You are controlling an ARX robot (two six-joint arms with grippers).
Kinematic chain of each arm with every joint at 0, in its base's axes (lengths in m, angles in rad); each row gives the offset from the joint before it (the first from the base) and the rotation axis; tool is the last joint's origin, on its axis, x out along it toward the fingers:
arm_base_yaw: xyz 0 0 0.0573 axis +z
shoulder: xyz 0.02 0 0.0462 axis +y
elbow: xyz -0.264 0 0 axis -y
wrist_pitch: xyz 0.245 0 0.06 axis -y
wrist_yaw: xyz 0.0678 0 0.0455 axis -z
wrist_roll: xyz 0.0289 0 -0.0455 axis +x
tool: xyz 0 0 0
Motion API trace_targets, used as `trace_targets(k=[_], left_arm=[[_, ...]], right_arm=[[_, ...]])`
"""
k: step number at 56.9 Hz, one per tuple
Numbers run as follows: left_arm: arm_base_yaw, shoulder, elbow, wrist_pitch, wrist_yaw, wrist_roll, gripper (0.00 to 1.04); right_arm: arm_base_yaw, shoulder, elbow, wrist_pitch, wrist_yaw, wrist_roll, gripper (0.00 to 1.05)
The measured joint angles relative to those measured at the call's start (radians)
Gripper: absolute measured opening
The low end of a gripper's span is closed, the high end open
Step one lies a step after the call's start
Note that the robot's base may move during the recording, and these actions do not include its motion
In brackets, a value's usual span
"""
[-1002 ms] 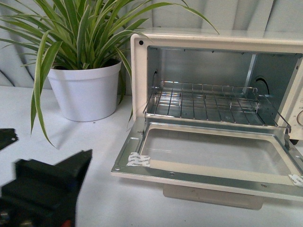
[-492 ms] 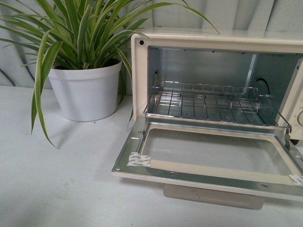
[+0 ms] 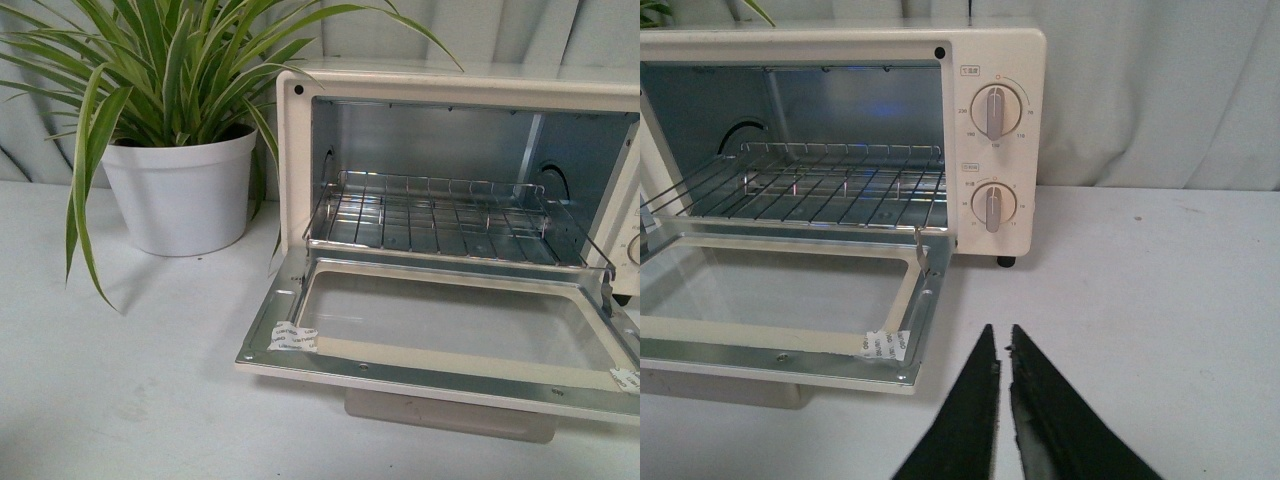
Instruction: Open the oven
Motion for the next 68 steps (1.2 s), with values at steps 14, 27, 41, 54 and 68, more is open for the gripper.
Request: trace_targets(k=[14,27,41,54,68], left_arm=[[0.217,-0.179,0.000,-0.180,0.232,-0.001,0.04],[0.251,-0.180,0.000,-0.182,0.243,-0.002,0.04],[0.251,-0.180,0.000,-0.182,0.243,-0.002,0.16],[0.251,-0.180,0.000,-0.182,0.243,-0.002,0.59],[0.252,-0.180,0.000,-0.182,0.243,-0.002,0.99]], right_arm=[[0.000,0.000,0.000,0.000,0.001,-0.003,0.01],[0.000,0.000,0.000,0.000,0.001,-0.003,0.01],[0.000,0.000,0.000,0.000,0.001,-0.005,0.13],[0.000,0.000,0.000,0.000,0.001,-0.005,0.55],[0.000,0.000,0.000,0.000,0.001,-0.004,0.97]])
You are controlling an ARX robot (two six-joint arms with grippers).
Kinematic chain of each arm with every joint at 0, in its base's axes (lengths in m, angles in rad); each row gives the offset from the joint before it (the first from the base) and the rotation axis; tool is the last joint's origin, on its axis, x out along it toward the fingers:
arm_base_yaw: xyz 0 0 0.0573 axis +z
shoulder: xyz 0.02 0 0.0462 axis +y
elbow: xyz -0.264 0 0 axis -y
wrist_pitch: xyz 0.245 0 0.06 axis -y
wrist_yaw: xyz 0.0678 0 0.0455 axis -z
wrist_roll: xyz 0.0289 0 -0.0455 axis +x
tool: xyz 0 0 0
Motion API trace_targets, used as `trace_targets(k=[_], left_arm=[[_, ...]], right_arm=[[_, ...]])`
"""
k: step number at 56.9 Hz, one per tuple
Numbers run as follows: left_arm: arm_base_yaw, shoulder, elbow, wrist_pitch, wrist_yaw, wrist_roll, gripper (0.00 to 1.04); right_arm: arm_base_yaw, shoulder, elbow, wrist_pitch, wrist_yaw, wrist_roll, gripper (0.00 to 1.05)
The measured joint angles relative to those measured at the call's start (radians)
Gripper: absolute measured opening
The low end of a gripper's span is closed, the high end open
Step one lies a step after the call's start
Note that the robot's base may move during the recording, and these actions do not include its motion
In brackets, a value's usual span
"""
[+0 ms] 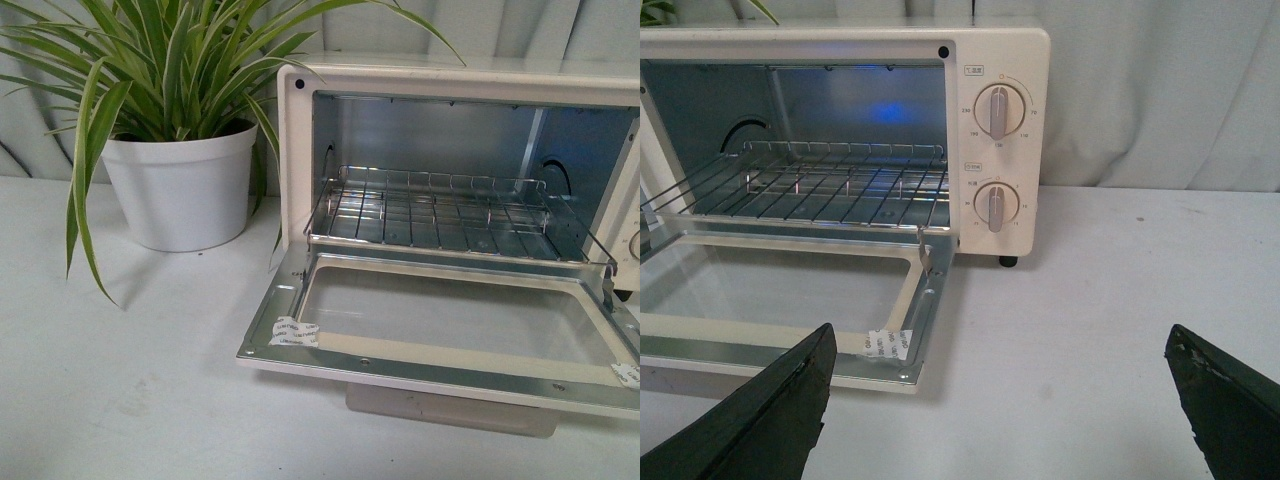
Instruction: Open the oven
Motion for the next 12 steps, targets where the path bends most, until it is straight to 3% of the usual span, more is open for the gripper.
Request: trace_targets(k=[12], left_arm=[[0.000,0.000,0.000,0.000,0.000,0.000,0.98]], right_arm=[[0.000,0.000,0.000,0.000,0.000,0.000,0.95]])
